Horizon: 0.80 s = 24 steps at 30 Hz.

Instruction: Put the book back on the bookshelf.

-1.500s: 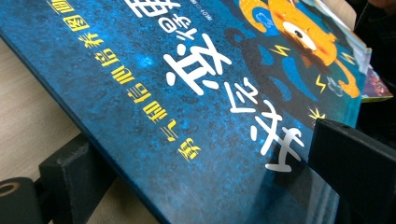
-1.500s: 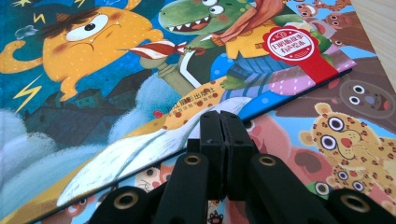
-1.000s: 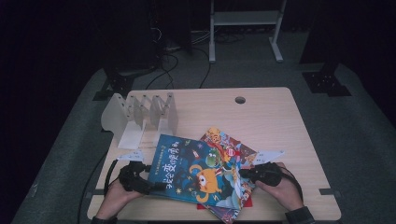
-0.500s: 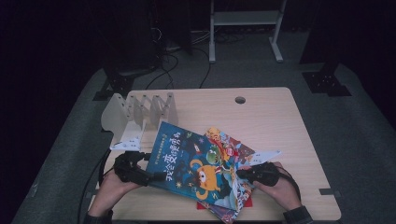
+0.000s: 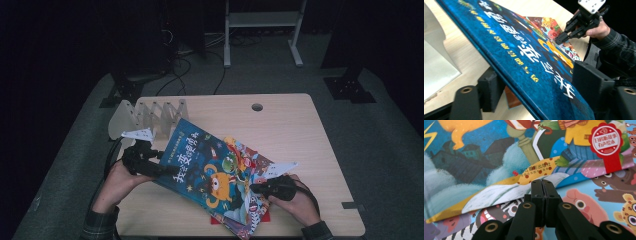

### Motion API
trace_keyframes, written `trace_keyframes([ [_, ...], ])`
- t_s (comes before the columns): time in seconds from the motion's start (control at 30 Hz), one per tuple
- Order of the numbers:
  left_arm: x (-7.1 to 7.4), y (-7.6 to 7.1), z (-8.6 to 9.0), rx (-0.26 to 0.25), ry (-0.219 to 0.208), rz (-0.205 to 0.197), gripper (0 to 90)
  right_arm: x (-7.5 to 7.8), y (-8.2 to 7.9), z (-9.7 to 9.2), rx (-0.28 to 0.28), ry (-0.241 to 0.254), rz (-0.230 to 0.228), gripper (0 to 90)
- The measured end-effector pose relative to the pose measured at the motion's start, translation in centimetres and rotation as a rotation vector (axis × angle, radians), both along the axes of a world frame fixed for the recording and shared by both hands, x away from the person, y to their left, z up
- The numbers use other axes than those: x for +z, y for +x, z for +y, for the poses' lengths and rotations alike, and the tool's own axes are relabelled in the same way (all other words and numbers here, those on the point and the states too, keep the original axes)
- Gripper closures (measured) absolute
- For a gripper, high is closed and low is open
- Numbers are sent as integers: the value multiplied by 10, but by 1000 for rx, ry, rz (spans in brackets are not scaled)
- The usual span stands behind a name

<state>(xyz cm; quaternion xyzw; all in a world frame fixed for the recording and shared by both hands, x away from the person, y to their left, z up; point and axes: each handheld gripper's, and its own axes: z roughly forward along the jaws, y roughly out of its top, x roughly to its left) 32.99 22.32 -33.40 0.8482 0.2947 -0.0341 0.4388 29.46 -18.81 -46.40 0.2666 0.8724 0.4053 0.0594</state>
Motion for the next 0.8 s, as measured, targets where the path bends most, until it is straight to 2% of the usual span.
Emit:
trace_keyframes([
  [0.13,6,12,0,7,10,18,354,0,0,3,9,2,-2,879],
  [0.27,12,24,-2,24,59,20,418,0,0,7,20,8,1,879],
  [0.3,12,24,-2,24,59,20,432,0,0,7,20,8,1,879],
  [0.33,15,28,-2,25,56,38,455,-1,-1,9,24,12,7,879],
  [0.4,18,30,-3,28,60,40,468,0,-1,10,27,13,8,879],
  [0.5,24,38,-4,19,70,52,544,-1,-2,15,37,16,2,878],
  [0.8,38,46,-9,13,72,99,607,-1,-3,21,50,21,2,877],
])
